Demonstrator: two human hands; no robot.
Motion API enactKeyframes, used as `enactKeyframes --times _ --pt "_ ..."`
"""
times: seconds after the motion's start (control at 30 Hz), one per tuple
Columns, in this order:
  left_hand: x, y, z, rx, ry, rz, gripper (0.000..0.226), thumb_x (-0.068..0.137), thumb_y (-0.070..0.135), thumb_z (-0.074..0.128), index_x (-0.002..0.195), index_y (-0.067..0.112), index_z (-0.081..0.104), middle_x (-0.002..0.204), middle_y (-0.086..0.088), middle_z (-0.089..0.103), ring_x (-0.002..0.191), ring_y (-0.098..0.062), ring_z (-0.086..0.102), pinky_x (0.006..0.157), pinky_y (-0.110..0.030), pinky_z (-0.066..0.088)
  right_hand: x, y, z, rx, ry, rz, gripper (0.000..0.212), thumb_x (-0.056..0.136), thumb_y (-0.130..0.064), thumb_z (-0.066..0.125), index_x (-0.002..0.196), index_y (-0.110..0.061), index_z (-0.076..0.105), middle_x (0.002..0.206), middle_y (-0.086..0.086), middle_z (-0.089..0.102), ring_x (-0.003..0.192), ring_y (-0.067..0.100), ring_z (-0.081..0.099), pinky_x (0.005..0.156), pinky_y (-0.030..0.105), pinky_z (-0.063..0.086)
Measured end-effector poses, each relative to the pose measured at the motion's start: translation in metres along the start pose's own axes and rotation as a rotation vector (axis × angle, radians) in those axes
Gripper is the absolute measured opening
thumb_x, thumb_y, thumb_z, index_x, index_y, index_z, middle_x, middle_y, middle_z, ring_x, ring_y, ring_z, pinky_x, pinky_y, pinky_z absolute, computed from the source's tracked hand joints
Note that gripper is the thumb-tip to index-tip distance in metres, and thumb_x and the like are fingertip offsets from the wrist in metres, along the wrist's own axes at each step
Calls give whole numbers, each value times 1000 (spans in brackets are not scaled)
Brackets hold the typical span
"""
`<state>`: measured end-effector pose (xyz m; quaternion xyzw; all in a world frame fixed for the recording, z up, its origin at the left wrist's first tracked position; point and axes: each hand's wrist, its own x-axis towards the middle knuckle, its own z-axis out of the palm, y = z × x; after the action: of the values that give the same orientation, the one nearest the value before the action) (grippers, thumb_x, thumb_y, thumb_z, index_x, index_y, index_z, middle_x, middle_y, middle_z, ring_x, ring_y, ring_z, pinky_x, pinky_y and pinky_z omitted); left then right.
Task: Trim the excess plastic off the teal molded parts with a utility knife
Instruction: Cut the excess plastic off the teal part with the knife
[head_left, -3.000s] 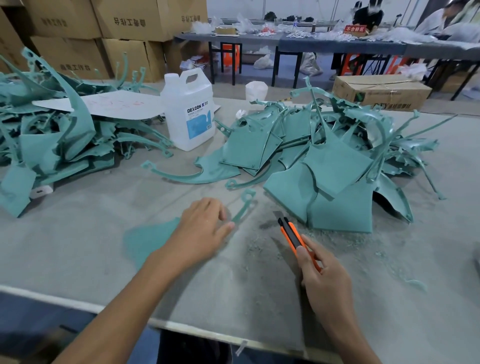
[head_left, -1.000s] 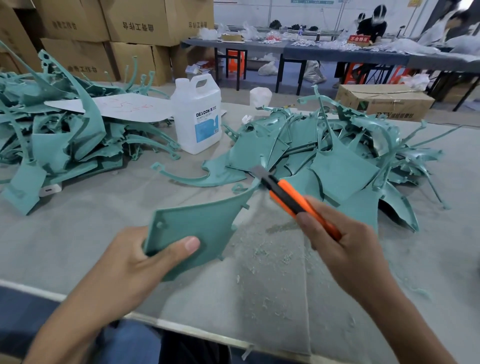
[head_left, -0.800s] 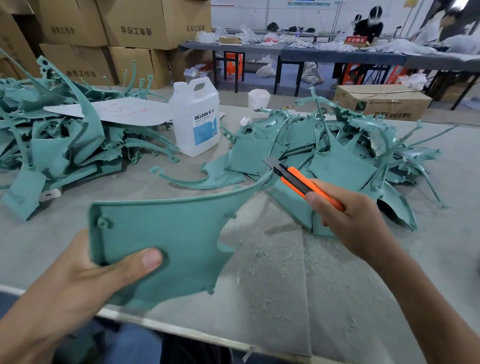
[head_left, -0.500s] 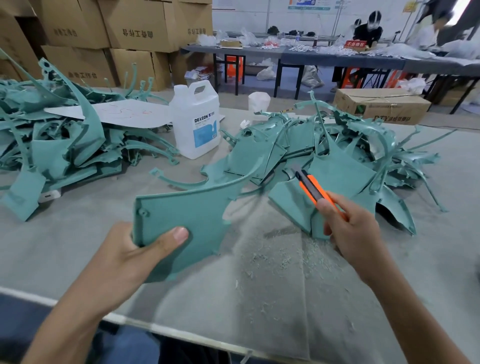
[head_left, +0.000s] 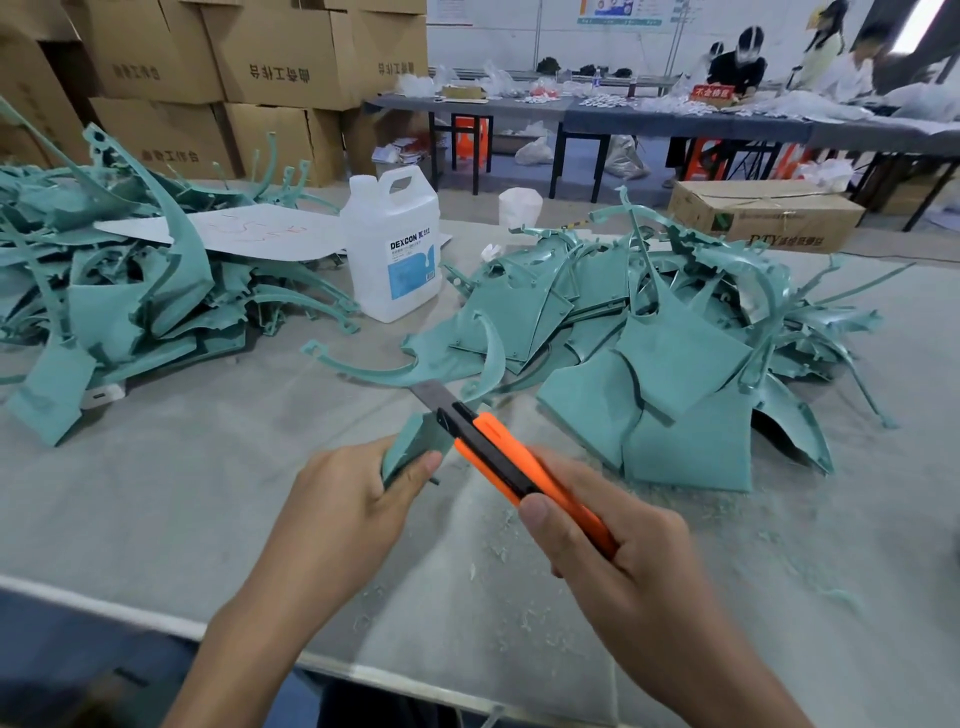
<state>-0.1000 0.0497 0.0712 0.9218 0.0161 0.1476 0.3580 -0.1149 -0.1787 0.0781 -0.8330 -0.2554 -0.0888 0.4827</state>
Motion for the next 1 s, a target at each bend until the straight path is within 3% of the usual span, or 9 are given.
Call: enactKeyframes --times 0.3,0.4,0.5,0.53,0.6,0.67,0.77,0.9,1.0 --pt "-14 15 -25 -32 53 61 53 88 63 59 65 17 50 48 9 35 46 -8 31 45 -21 27 8 -4 -11 -7 45 -62 33 94 -55 52 127 -58 56 66 -1 58 46 9 50 43 24 44" --pt "-25 15 -51 -229 -6 25 58 73 75 61 81 18 68 61 -6 63 53 -10 51 52 -29 54 24 11 -29 -40 131 -7 35 92 -57 50 122 -46 64 61 -6 56 45 2 46 43 17 38" --pt "-41 10 -69 -431 -83 5 20 85 48 73 100 36 78 86 2 78 73 -16 75 54 -40 62 42 36 -47 -130 211 58 31 93 -57 49 107 -37 68 57 -8 55 42 2 44 40 19 37" --pt "-43 -1 -72 -497 -46 -34 24 93 22 68 93 43 79 83 10 78 72 -7 74 55 -29 61 49 46 -53 -170 238 89 27 93 -54 50 110 -41 67 58 -9 55 43 3 46 42 22 41" --pt "-59 -15 -75 -840 -163 -110 82 104 -12 22 79 39 82 86 6 78 80 -2 73 68 -16 57 60 66 -60 -289 203 163 25 95 -48 52 118 -46 63 63 -7 60 48 10 53 52 31 48" --pt "-49 -16 -64 -1033 -271 -34 101 99 -3 -16 98 21 82 103 -7 77 102 -9 71 88 -17 53 63 84 -60 -378 120 225 20 98 -43 53 113 -46 65 65 -9 60 55 12 56 58 35 49" --pt "-30 1 -57 -1000 -125 -27 25 88 21 74 112 27 76 110 -5 75 97 -19 74 76 -34 60 55 97 -49 -275 137 267 15 97 -50 49 94 -44 62 60 -10 57 46 9 49 47 30 42" --pt "-20 4 -28 -1091 -43 -306 25 73 27 71 95 23 81 101 -14 76 82 -29 76 57 -35 59 32 88 -26 224 220 412 37 96 -51 55 72 -22 56 54 -5 48 42 11 41 38 27 32" --pt "-21 6 -6 -1218 -44 -569 32 68 28 68 94 16 80 101 -15 76 74 -30 75 53 -38 59 14 70 -6 482 252 413 31 94 -45 62 83 -17 62 59 -2 50 44 14 44 36 24 33"
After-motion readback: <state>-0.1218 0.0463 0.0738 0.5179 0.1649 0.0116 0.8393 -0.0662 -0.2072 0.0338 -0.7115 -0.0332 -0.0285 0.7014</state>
